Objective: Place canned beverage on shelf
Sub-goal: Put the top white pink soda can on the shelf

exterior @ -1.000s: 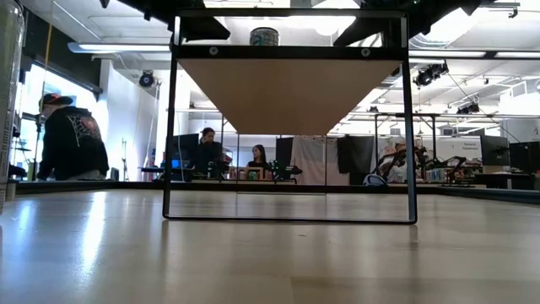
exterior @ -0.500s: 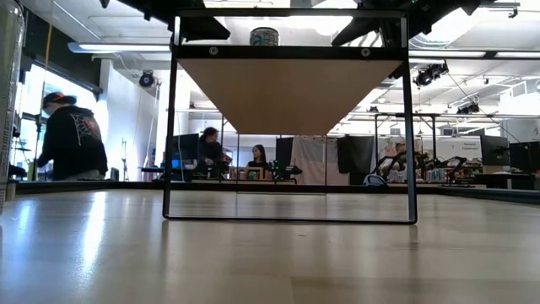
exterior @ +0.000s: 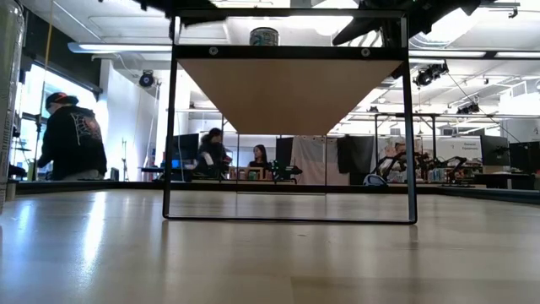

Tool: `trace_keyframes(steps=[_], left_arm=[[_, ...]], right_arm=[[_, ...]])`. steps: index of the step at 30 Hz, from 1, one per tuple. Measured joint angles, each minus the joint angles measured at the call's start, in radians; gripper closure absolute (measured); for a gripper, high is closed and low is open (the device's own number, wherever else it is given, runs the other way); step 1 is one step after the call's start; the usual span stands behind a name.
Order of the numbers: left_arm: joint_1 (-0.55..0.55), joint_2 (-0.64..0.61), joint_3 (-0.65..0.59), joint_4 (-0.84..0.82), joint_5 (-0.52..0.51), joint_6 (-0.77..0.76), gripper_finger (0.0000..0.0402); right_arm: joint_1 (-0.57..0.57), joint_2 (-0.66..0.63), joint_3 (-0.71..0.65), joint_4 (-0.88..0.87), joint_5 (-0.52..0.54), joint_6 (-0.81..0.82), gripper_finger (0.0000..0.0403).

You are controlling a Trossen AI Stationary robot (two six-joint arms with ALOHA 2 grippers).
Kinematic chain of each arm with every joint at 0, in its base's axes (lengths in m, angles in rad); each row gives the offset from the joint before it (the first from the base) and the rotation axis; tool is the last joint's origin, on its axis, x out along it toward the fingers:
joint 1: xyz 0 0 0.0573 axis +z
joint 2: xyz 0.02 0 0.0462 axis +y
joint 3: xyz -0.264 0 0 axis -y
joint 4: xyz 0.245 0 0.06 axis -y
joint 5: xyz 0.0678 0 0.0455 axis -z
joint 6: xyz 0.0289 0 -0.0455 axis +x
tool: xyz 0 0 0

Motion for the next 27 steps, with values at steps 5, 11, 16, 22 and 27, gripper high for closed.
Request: trace_keyframes(steps=[5,11,16,22,27], left_arm=[[0.000,-0.085,0.001,0.003,0.007,0.048,0.0399],[0.000,-0.165,0.001,0.004,0.000,0.048,0.0399],[0.000,-0.184,0.001,0.003,-0.019,0.040,0.0399],[0.000,-0.176,0.001,0.002,-0.022,0.040,0.0399],[0.000,-0.177,0.000,-0.002,-0.023,0.034,0.0399]], right_arm=[[0.010,0.000,0.000,0.043,-0.012,-0.001,0.0141],[0.099,0.035,0.000,0.195,-0.017,-0.050,0.0368],[0.185,0.129,0.000,0.315,0.081,-0.158,0.0378],[0.200,0.262,0.000,0.439,0.319,-0.271,0.0395],[0.175,0.354,0.000,0.592,0.343,-0.289,0.0400]])
